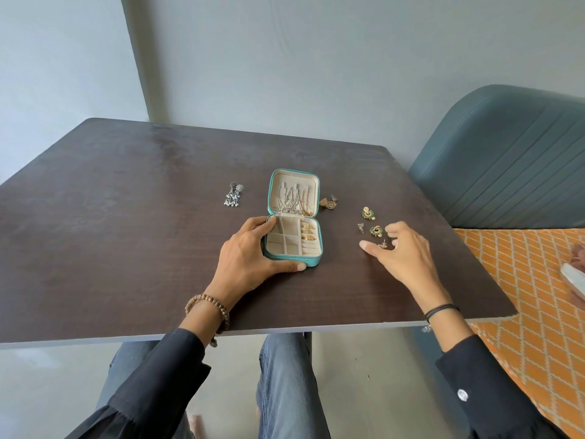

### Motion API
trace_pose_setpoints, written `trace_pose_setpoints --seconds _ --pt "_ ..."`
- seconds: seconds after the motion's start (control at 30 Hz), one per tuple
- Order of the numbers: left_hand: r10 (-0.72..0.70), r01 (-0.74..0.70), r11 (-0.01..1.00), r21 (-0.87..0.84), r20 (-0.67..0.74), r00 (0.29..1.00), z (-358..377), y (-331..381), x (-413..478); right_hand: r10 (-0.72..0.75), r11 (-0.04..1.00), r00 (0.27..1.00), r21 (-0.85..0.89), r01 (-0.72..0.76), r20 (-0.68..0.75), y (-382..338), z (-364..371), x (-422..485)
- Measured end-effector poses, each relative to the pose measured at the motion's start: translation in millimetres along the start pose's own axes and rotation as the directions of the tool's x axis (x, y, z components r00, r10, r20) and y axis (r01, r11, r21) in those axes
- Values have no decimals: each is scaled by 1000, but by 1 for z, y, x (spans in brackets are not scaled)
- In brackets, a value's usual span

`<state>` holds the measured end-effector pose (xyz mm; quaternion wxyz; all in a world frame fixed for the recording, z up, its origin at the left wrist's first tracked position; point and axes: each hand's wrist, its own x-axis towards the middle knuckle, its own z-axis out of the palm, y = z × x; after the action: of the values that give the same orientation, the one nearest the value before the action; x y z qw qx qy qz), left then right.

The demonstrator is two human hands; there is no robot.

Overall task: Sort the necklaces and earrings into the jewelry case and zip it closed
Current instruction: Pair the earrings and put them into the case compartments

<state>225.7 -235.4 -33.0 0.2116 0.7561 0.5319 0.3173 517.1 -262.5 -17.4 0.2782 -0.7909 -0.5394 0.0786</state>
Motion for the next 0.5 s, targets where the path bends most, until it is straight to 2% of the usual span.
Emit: trace_pose_setpoints --seconds 0.13,0.33,0.4,0.5 --pt "-4 4 1000 -2 2 1000 0 0 0 -79 980 997 184 75 19 4 -4 8" --pt "-7 7 1000 -8 -8 1000 1 -1 1 -60 919 997 394 37 47 15 -8 19" --pt "-10 10 1000 -4 -7 1000 2 -2 1 -68 913 997 405 51 28 17 -9 23" --pt "-11 11 1000 -7 -6 1000 1 -1 1 -79 949 997 306 81 -19 18 -7 32"
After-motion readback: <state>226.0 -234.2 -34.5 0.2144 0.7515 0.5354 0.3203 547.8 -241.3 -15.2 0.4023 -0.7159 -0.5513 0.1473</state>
